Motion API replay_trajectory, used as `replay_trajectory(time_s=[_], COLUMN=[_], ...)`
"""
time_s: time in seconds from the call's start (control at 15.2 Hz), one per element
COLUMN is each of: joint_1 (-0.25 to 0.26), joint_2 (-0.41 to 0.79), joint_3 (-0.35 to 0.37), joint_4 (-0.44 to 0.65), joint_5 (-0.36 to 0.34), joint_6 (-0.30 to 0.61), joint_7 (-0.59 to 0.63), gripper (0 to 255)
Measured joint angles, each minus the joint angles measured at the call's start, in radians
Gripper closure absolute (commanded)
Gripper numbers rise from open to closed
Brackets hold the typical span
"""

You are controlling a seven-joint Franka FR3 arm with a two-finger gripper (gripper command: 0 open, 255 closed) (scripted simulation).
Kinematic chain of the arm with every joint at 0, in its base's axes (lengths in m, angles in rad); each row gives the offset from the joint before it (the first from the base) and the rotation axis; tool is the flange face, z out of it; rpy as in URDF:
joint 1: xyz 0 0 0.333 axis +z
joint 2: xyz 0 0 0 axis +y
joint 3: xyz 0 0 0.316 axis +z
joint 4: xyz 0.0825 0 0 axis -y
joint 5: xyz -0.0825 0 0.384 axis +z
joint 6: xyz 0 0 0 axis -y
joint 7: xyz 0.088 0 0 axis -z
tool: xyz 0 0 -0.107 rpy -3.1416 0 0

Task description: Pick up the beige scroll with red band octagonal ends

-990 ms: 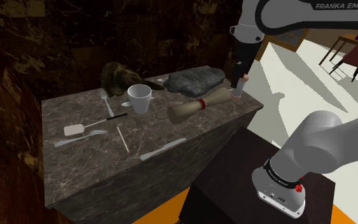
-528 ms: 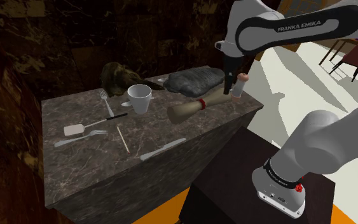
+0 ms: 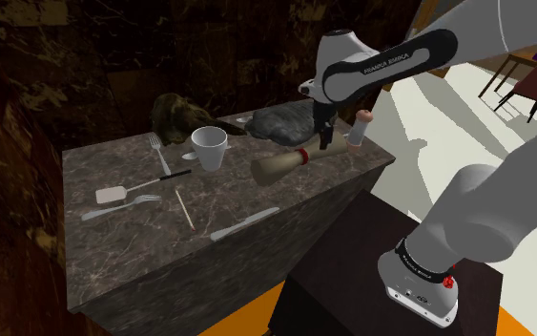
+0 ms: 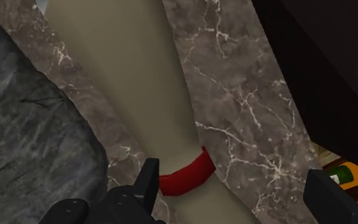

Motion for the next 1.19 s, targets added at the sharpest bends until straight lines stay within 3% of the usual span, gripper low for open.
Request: replay_trajectory(time_s=[0.4, 0.92, 0.99, 1.19], joint_1=[0.024, 0.021, 0.021, 0.022], joint_2=[0.228, 0.320, 0.322, 0.322], joint_3=[-0.021, -0.018, -0.017, -0.017], joint_4=[0.069, 0.058, 0.057, 0.056], joint_5=[0.041, 0.061, 0.061, 0.061], joint_6=[0.174, 0.278, 0.281, 0.282], joint_7=[-0.251, -0.279, -0.278, -0.278], gripper=[0, 0, 255, 255])
